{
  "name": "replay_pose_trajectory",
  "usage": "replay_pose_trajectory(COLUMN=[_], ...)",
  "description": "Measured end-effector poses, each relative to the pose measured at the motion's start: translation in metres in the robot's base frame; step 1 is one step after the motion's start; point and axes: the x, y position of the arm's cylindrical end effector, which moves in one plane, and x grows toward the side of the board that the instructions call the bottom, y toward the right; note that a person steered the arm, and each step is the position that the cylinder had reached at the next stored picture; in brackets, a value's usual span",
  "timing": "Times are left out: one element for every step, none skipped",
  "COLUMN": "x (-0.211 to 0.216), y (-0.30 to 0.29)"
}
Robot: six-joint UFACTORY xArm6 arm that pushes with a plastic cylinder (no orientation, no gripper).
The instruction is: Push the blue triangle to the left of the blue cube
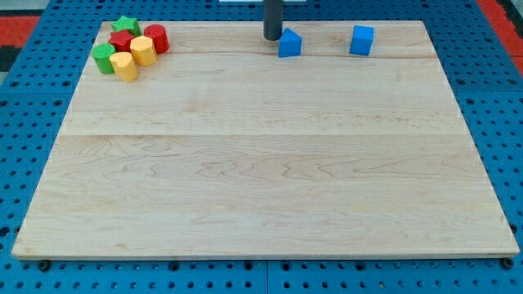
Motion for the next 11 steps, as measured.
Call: replay_pose_trajectory(x=[0.0, 0.0, 0.001, 0.016, 0.042, 0.044, 0.035, 0.021, 0.018, 0.025, 0.026], y=[0.018, 0.014, -0.05, -0.065, -0.052, -0.015, 0.001, 0.006, 0.019, 0.021, 0.045])
